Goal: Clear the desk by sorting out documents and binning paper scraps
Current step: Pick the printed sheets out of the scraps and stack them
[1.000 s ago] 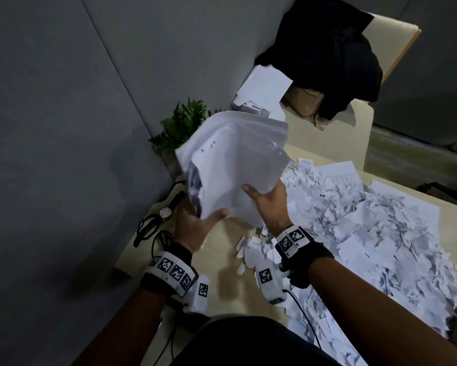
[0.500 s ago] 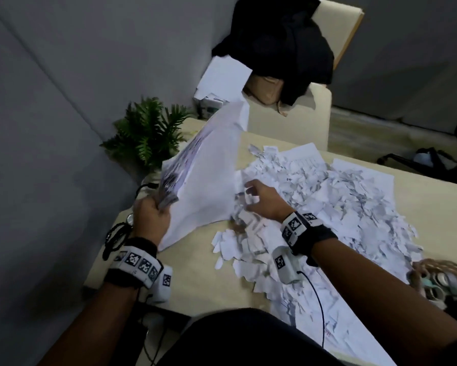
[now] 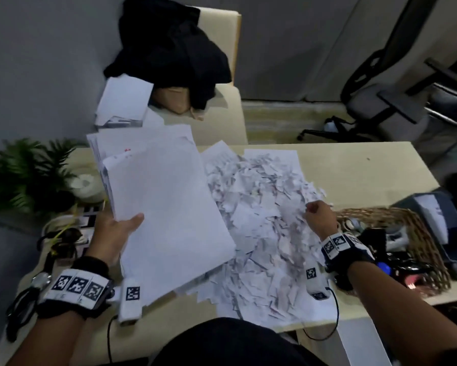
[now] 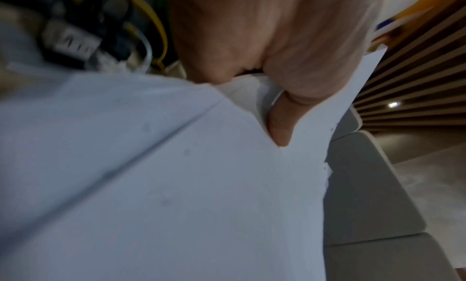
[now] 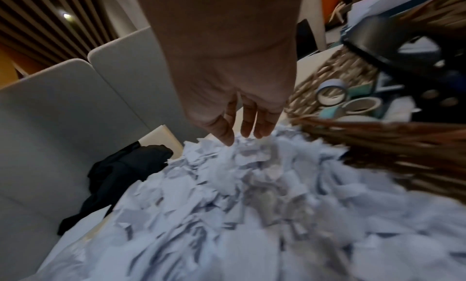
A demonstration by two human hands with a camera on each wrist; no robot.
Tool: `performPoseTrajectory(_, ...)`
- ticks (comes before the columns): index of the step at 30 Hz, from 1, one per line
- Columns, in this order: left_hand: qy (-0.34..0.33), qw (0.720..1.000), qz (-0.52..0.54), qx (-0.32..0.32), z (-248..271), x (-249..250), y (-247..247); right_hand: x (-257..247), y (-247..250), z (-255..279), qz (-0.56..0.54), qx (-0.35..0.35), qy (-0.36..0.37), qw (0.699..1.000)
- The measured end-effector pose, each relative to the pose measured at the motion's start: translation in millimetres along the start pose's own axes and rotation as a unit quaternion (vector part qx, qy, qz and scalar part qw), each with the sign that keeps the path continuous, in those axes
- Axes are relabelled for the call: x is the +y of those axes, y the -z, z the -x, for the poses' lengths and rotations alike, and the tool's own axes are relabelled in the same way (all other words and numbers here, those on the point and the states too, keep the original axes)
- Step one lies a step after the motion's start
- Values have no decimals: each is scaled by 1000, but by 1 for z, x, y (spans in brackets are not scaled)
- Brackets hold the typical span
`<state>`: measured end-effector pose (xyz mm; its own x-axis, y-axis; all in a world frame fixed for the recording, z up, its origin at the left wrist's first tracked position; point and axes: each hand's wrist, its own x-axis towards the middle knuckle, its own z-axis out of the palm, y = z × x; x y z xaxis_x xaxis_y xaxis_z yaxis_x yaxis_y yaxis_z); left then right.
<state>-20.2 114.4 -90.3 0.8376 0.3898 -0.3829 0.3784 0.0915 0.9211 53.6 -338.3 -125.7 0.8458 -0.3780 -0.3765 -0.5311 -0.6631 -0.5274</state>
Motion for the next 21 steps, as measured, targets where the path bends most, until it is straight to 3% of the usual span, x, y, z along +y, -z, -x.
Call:
performPoseTrajectory(5,69,997,-5,-41,12,-22,-66,36,10,6,24,-69,19,997)
performPoseTrajectory(11,102,992,-29,-66,15,-36,-109,52,10,-6,-17,-2,48,999)
performPoseTrajectory(16,125,991,7,-54,22,-35,-120,45,28,-44,-6,-8,100,995)
performPoseTrajectory(21,122,992,17,-36,21,-28,-135,22,35,-103,3,-73,74,995)
